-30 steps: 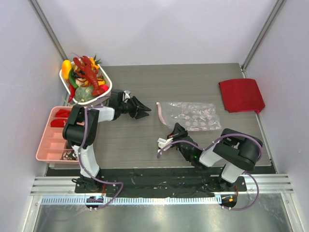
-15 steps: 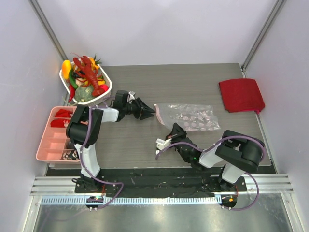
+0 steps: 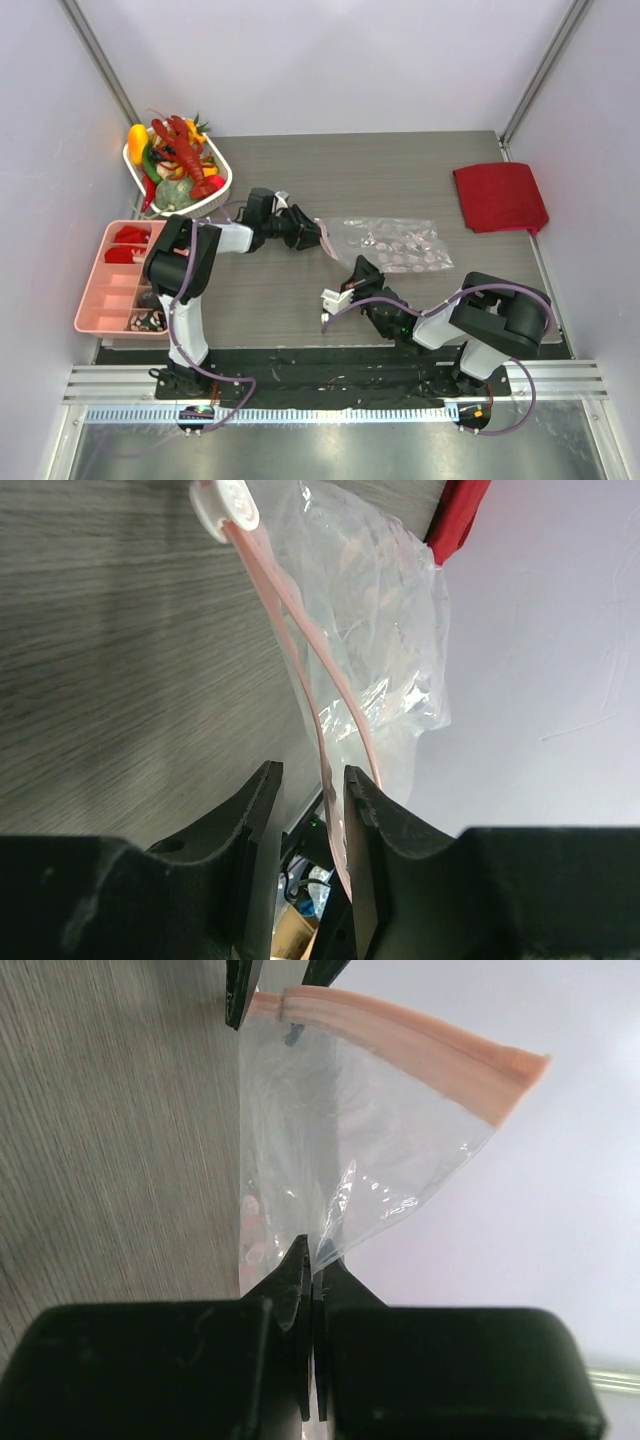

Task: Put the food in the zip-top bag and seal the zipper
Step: Open the zipper of the food storage bag.

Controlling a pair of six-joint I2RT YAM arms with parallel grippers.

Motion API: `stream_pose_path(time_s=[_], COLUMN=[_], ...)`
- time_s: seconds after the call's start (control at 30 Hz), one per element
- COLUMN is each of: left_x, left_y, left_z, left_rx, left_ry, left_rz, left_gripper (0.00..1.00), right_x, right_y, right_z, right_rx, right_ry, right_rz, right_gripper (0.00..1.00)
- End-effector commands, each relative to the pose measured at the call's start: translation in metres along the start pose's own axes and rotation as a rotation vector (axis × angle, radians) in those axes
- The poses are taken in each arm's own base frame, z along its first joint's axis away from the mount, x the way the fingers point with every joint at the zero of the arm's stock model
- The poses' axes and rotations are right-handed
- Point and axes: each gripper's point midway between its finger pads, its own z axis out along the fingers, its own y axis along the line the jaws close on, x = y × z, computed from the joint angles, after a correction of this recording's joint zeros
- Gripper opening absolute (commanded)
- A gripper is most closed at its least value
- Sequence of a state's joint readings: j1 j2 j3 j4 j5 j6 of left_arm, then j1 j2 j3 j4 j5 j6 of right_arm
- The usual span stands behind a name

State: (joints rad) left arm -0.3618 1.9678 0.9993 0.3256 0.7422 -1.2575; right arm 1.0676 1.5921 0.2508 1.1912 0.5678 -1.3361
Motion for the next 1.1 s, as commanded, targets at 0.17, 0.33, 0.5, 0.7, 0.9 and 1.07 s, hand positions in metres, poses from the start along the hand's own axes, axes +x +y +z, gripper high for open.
stream_pose_path(time_s=[0.17, 0.33, 0.5, 0.7, 0.9, 1.07], left_x=[-0.002, 0.002, 0.014, 0.019, 0.014, 0.009], left_y=[-0.036, -0.068, -0.069, -0.082, -0.083, -0.089], left_z=[-0.005, -0.023, -0.030, -0.039, -0.041, -0.039], left_rx=[0.046, 0.064, 0.062, 0.073, 0.031, 0.018], left_ry=[-0.001, -0.010, 0.038, 0.043, 0.033, 0.020], left_rz=[0.118, 0.244, 0.244, 0.254, 0.266, 0.276], left_gripper=[0.00, 0.00, 0.00, 0.00, 0.00, 0.00], right_x=[-0.015, -0.015, -0.016, -0.026, -0.056, -0.085], right_y=[-0.065, -0.040, -0.036, -0.055, -0.044, -0.063], right_z=[-0.014, -0.033, -0.033, -0.010, -0.011, -0.059], right_rx=[0.249, 0.177, 0.129, 0.074, -0.365, -0.591], right_ry=[-0.043, -0.028, -0.012, 0.137, 0.198, -0.027], right_rz=[0.231, 0.203, 0.142, 0.211, 0.442, 0.547], right_gripper=[0.20, 0.62, 0.83, 0.85, 0.99, 1.00])
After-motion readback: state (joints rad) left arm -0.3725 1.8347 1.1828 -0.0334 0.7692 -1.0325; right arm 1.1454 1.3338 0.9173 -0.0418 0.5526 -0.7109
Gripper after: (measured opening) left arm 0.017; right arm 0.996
